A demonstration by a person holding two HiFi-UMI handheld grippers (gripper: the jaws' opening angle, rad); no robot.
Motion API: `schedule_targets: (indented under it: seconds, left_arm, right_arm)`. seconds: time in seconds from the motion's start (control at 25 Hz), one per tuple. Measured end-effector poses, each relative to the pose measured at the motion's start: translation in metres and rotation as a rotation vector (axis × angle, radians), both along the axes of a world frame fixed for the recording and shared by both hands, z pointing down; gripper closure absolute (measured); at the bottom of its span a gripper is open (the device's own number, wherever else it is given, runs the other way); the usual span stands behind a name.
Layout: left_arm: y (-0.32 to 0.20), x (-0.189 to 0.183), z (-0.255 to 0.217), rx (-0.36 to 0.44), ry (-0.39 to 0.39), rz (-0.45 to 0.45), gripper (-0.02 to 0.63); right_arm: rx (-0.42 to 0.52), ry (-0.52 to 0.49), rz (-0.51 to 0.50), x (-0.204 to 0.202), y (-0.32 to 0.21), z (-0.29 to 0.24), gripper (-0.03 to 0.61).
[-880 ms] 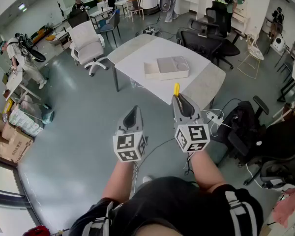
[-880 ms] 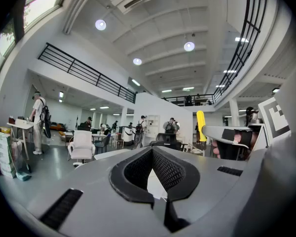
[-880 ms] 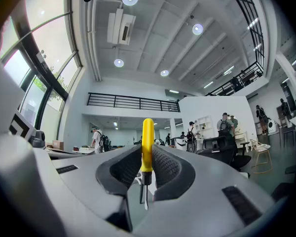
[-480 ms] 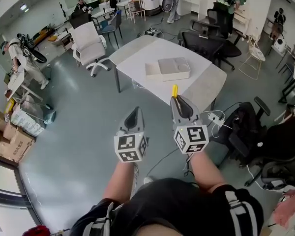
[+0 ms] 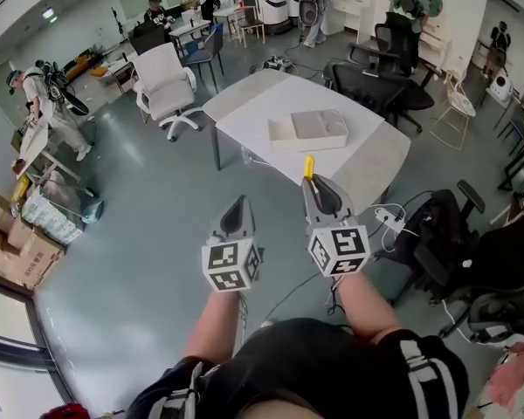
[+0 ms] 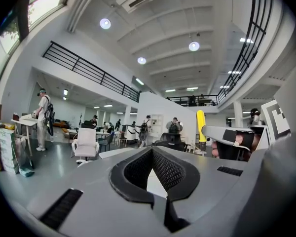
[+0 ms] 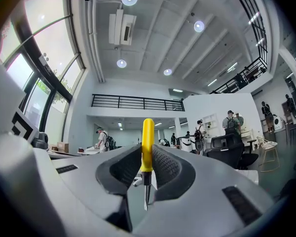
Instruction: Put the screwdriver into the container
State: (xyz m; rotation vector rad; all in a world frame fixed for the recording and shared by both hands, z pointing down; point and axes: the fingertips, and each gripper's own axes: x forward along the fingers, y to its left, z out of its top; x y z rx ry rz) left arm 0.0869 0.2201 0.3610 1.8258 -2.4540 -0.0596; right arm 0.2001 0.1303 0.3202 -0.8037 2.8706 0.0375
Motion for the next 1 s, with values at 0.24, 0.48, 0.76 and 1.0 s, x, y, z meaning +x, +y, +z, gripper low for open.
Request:
schedule_targets:
  seconds: [0.24,0.48,0.76,1.0]
  left_arm:
    - [0.013,-0.030,0.008,-0.004,-0.001,0.021,0.607]
    - [0.025,-0.052,0.017,-0.014,-0.014,0.069,0.607]
    - [0.011,-0.069,0.021,-0.020,-0.011,0.097,0.607]
    - [-0.022,-0.086,0.025,-0.038,-0.026,0.123,0.607]
  right_arm:
    - [-0.030,-0.014,-0.010,-0.029,0.013,0.006,0.514]
    - [-0.052,0.004,0.048,-0.046,0.025,0.019,0.514]
    - [-0.071,0.007,0.075,-0.059,0.010,0.025,0.514]
    - [-0.070,-0.003,0.052,-0.082,-0.020,0.027,0.515]
